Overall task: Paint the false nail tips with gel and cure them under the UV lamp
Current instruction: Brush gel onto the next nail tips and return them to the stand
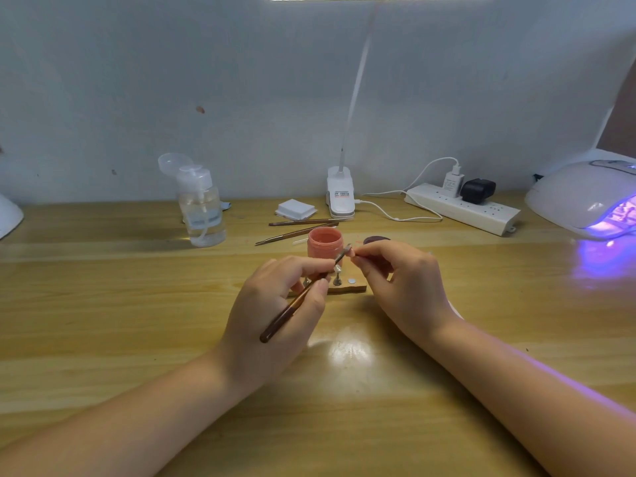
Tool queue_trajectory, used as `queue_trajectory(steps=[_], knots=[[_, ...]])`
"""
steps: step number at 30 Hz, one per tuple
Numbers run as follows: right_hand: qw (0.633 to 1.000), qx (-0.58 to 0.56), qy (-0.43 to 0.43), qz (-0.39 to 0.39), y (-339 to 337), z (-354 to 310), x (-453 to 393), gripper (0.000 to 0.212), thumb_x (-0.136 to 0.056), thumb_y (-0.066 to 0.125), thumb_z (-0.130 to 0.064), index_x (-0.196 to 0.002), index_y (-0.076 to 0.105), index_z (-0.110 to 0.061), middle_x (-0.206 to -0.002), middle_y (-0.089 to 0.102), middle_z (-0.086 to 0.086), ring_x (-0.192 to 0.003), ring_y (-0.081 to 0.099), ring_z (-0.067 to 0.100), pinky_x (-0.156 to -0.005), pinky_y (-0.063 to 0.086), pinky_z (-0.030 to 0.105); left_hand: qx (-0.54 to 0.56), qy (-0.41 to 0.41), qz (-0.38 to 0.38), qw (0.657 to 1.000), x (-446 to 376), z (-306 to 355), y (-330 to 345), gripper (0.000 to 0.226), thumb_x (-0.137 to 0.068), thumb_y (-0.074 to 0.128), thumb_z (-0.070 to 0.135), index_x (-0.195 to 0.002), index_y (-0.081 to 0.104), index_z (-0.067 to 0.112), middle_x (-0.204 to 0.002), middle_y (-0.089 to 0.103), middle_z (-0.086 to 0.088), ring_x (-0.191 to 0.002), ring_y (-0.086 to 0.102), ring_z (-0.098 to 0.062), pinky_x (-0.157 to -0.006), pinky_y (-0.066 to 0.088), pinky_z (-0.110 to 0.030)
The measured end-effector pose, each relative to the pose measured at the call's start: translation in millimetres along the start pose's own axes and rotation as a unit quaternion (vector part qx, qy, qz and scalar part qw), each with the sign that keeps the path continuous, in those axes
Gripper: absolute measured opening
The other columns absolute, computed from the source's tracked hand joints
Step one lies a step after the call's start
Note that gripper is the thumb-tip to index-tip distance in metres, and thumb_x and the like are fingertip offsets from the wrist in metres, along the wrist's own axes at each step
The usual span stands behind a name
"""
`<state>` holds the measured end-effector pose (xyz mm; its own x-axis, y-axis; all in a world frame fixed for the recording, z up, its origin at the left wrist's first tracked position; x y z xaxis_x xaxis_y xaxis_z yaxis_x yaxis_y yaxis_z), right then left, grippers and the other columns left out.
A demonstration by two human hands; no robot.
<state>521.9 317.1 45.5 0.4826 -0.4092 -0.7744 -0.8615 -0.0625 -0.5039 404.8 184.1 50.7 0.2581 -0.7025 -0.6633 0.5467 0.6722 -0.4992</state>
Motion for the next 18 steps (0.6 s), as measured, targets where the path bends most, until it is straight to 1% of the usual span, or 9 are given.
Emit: queue_trajectory(steps=[4,7,9,11,13,15,18], knots=[[1.0,0.004,0.002,-0.004,0.4,0.5,-0.4,0.011,-0.084,0.071,-0.002,-0.094,0.074,-0.001,-0.085,0.073,0.01,-0.074,0.067,0.025,-0.067,0.054,0.046,0.022,0.007,0.008,1.0,2.6,0.2,-1.3,0.027,-0.083,0.05,0.029,-0.095,0.07,0.016,-0.084,0.067,0.009,-0.083,0.06,-0.009,-0.071,0.039,-0.012],[1.0,0.003,0.003,-0.001,0.3,-0.2,-0.5,0.011,-0.084,0.071,-0.002,-0.094,0.074,-0.001,-0.086,0.074,0.01,-0.075,0.068,0.024,-0.068,0.055,0.045,0.012,0.014,0.014,1.0,1.2,2.5,-1.5,0.025,-0.086,0.051,0.028,-0.101,0.068,0.02,-0.089,0.067,0.011,-0.085,0.059,-0.004,-0.071,0.038,-0.007],[1.0,0.001,0.004,-0.002,0.4,0.0,-0.4,0.011,-0.084,0.071,-0.002,-0.094,0.074,-0.001,-0.086,0.074,0.01,-0.075,0.068,0.025,-0.068,0.055,0.046,0.002,0.016,0.004,1.0,0.3,2.7,-0.7,0.022,-0.087,0.054,0.027,-0.103,0.068,0.022,-0.091,0.067,0.014,-0.086,0.058,-0.001,-0.072,0.037,-0.006],[1.0,0.0,0.007,-0.001,0.6,0.5,-0.4,0.011,-0.084,0.071,-0.002,-0.094,0.074,-0.001,-0.084,0.074,0.01,-0.073,0.067,0.025,-0.067,0.054,0.046,0.013,0.013,-0.003,1.0,1.6,1.0,-0.7,0.022,-0.085,0.054,0.027,-0.098,0.07,0.019,-0.088,0.067,0.012,-0.085,0.058,-0.005,-0.072,0.036,-0.007],[1.0,-0.003,0.012,0.004,0.1,1.4,-0.6,0.01,-0.084,0.072,-0.003,-0.094,0.075,-0.001,-0.084,0.074,0.009,-0.071,0.067,0.025,-0.066,0.054,0.045,0.037,0.005,0.001,0.999,3.5,-0.2,-1.8,0.028,-0.081,0.05,0.029,-0.093,0.071,0.014,-0.084,0.067,0.008,-0.083,0.059,-0.01,-0.071,0.036,-0.009],[1.0,-0.003,0.013,0.007,-0.5,1.7,-0.5,0.01,-0.083,0.072,-0.003,-0.094,0.075,-0.001,-0.084,0.074,0.009,-0.071,0.066,0.024,-0.066,0.054,0.044,0.043,0.004,0.009,0.999,3.2,0.4,-2.4,0.029,-0.082,0.05,0.029,-0.095,0.071,0.014,-0.084,0.067,0.008,-0.083,0.059,-0.01,-0.07,0.037,-0.009],[1.0,0.0,0.006,0.007,-0.9,1.1,-0.1,0.01,-0.083,0.072,-0.002,-0.093,0.075,-0.001,-0.084,0.074,0.009,-0.071,0.067,0.023,-0.066,0.055,0.044,0.02,0.002,0.006,1.0,0.8,1.1,-1.0,0.023,-0.088,0.054,0.025,-0.103,0.069,0.019,-0.09,0.068,0.012,-0.086,0.059,-0.005,-0.071,0.037,-0.007]])
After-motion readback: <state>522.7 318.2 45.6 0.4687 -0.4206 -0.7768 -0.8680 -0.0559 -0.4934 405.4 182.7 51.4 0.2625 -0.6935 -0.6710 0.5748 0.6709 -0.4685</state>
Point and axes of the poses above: each hand's wrist, its own x-axis away from the middle knuckle, its own y-axis out of the palm, z = x × y, the point moved 4 cm from there along -x, towards the middle knuckle
